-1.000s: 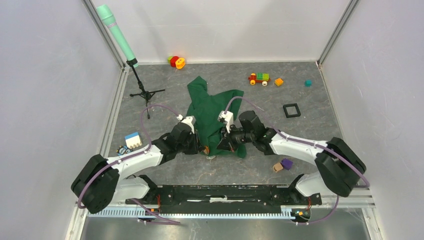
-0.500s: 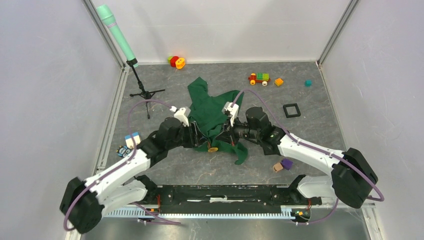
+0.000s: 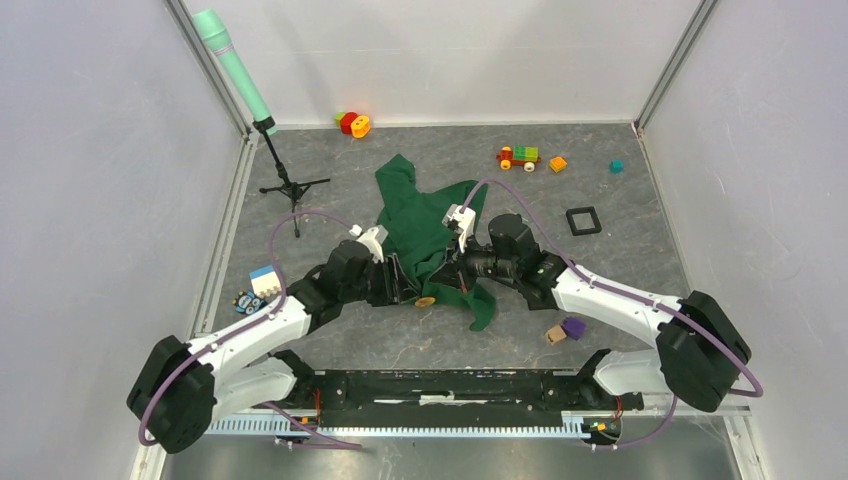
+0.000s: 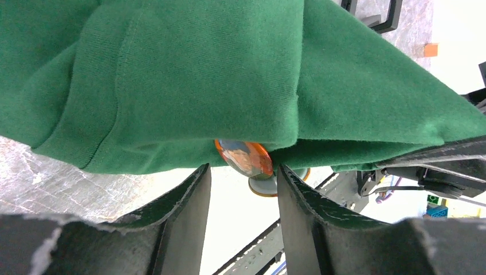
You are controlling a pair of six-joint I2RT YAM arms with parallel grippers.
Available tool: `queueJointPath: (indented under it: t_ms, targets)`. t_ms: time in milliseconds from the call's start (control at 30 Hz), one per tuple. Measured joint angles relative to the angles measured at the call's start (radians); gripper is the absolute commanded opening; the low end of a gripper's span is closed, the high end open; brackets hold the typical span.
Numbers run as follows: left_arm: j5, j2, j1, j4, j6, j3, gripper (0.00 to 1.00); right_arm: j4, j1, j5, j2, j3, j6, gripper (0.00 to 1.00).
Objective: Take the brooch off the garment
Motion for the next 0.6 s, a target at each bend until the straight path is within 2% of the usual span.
queueJointPath:
  t_ms: [167, 200, 267, 300, 333, 500, 600]
  targets:
    - [0.021, 0.046, 0.000, 0.021, 0.000, 0.000, 0.51, 0.003, 0.000, -0.013, 0.007, 0.000, 0.005, 0.00]
    - [0.024, 0.055, 0.000, 0.024, 0.000, 0.000, 0.48, 0.002, 0.000, -0.015, 0.009, 0.000, 0.006, 0.00]
    - [0.033, 0.074, 0.000, 0.033, 0.000, 0.000, 0.33, 0.004, 0.000, -0.017, 0.014, 0.000, 0.007, 0.00]
    - [0.041, 0.083, 0.000, 0.039, -0.002, 0.000, 0.23, 0.005, 0.000, -0.017, 0.016, 0.000, 0.008, 0.00]
    - [0.046, 0.090, 0.000, 0.042, -0.003, 0.000, 0.19, 0.005, 0.000, -0.018, 0.018, 0.000, 0.008, 0.00]
    - [0.044, 0.088, 0.000, 0.039, -0.006, 0.000, 0.03, -0.003, 0.000, -0.005, 0.018, 0.000, 0.006, 0.03]
    - [0.031, 0.066, 0.000, 0.019, -0.005, 0.000, 0.02, -0.029, 0.000, 0.023, 0.018, 0.000, -0.002, 0.04]
